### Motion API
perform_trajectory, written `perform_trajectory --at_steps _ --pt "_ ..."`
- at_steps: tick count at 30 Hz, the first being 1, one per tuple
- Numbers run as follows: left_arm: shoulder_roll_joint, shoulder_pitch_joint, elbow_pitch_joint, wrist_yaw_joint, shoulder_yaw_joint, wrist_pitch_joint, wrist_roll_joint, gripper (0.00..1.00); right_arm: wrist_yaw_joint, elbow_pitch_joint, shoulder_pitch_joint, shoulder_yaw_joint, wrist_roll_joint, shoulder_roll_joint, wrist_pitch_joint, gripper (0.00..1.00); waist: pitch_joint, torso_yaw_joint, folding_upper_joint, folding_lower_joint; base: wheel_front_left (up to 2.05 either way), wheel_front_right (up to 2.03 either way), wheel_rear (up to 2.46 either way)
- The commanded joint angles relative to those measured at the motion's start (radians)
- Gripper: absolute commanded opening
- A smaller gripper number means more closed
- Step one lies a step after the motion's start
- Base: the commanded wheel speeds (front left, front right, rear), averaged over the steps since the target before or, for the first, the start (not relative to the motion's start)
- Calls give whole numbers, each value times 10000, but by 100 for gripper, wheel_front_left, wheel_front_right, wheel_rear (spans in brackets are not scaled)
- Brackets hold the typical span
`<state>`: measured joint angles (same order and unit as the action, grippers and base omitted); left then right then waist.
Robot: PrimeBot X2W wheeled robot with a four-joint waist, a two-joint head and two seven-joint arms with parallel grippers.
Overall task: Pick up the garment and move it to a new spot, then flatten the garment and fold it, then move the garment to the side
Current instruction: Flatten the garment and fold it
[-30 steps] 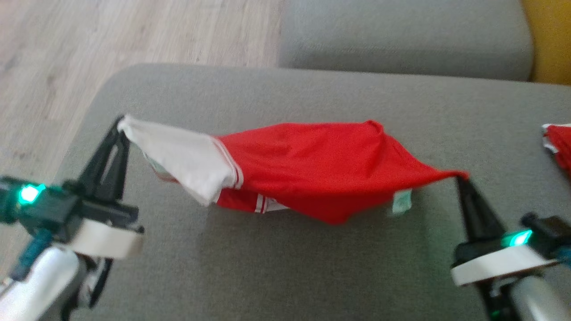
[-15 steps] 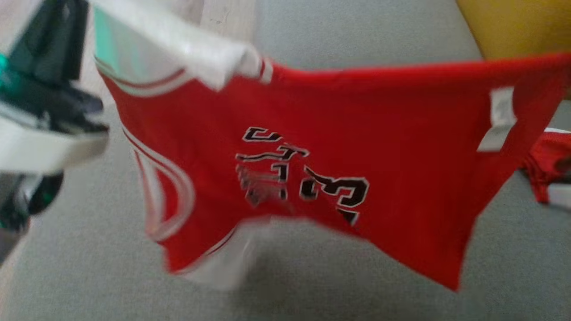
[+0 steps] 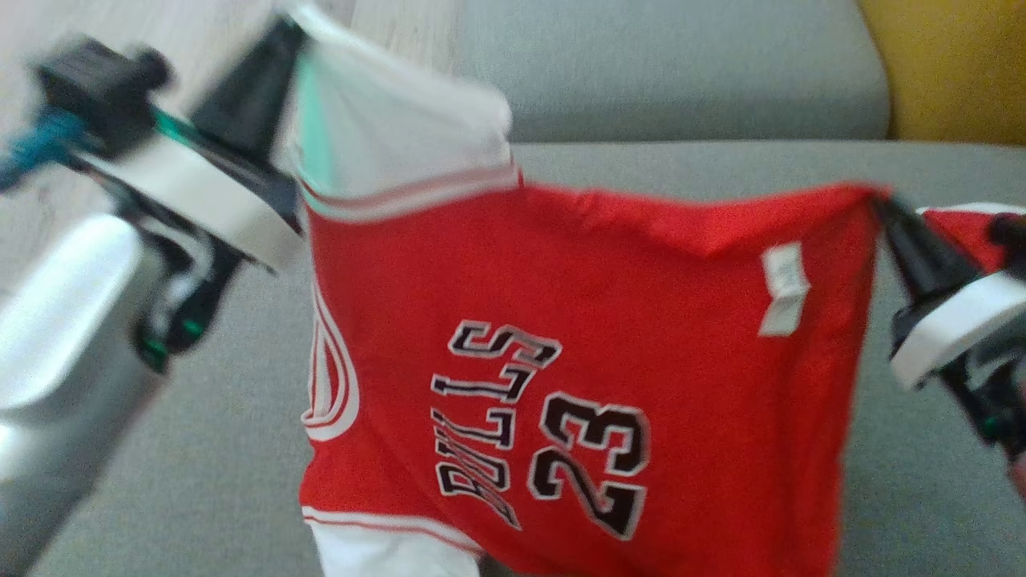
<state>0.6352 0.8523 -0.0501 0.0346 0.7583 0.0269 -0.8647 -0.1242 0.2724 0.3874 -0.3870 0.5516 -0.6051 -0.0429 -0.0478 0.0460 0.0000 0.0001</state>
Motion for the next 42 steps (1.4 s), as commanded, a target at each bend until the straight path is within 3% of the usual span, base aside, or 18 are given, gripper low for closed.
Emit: perform_trajectory --at_steps 1,5,8,9,10,15,23,28,42 --pt "-18 205 -278 -161 -152 84 -101 0 -65 290 560 -675 329 -132 278 0 553 137 0 -1 0 0 0" --pt "-672 157 -1379 -500 366 -118 72 0 -65 1595 1295 -1893 958 247 370 0 1499 188 0 -1 0 0 0" --pt "-997 274 -2075 -604 475 -464 252 0 -65 2380 1768 -2231 972 458 -68 0 1847 192 0 -1 0 0 0" --pt "-1268 427 -2771 -647 531 -862 464 0 -65 3206 2209 -2346 994 758 -614 88 2100 164 0 -1 0 0 0" --pt "-1401 510 -3091 -658 528 -1058 533 0 -65 3592 2379 -2353 1077 923 -843 100 2210 154 0 -1 0 0 0" --pt "-1911 953 -4236 -870 592 -1755 783 0 -65 4269 2617 -2902 2030 1175 -1370 100 2645 156 0 -1 0 0 0" --pt "-2483 1322 -4998 -1183 788 -2290 918 0 -65 3087 1863 -3804 5004 301 -1003 100 3102 322 0 -1 0 0 0" --pt "-2683 1417 -5280 -1291 870 -2458 945 0 -65 2850 1479 -4095 6126 -188 -782 100 3161 436 0 -1 0 0 0" --pt "-2856 1698 -5633 -1463 954 -2663 920 0 -65 2638 1709 -4836 7540 -580 -990 100 3352 683 0 -1 0 0 0"
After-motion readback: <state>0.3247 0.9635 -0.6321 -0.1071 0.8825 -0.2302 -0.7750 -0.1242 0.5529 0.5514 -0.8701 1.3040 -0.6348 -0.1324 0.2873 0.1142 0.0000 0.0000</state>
